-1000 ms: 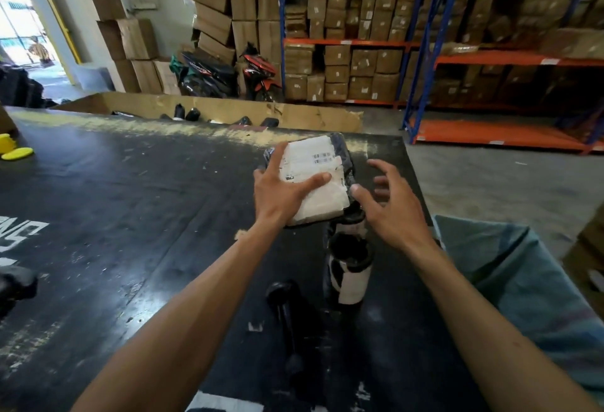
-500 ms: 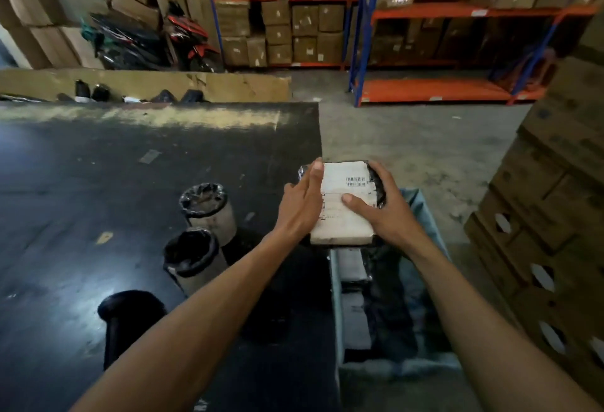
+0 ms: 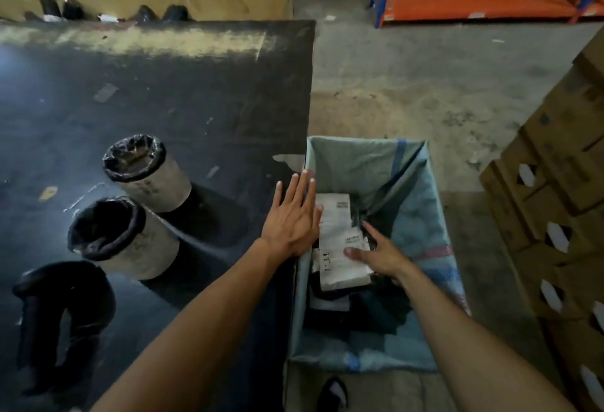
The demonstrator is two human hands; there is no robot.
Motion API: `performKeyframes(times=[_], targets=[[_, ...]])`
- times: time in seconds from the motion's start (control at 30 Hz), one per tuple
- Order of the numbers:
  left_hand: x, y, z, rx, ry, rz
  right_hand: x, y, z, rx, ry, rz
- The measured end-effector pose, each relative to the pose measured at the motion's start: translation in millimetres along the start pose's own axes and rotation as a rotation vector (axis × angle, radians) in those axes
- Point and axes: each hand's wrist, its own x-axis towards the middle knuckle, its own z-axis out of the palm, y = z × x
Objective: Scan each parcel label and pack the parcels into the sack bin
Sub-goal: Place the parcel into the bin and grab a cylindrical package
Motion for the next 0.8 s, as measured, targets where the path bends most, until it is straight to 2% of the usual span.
performKeyframes(times=[0.1, 0.3, 0.4, 0.5, 0.63, 0.73, 0.8], targets=[[-0.3, 0.6, 2.6, 0.017, 0.016, -0.010, 14.8, 17.7, 33.4, -0.005, 0.014, 0.071], [-1.0, -0.4, 4.7, 0.025, 0.033, -0.020, 15.0, 50.1, 68.7, -0.044, 0.017, 0.089], [-1.9, 1.1, 5.2, 0.045, 0.037, -0.029, 18.4, 61.9, 75.7, -0.260, -0.034, 0.188], [-1.5, 1.8, 3.8, 0.049, 0.031, -0.033, 21.0, 65.5, 74.1, -0.563, -0.039, 0.203], [-3.1, 5.0, -0.1, 0.052, 0.013, -0.037, 21.3, 69.2, 81.0, -0.911, -0.055, 0.030], [-2.8, 4.9, -0.6, 0.051, 0.010, -0.036, 25.1, 68.2, 86.6, -0.957, -0.166, 0.044], [-2.7, 3.7, 1.0, 0.054, 0.015, -0.042, 29.2, 68.2, 89.4, -0.947, -0.166, 0.069]])
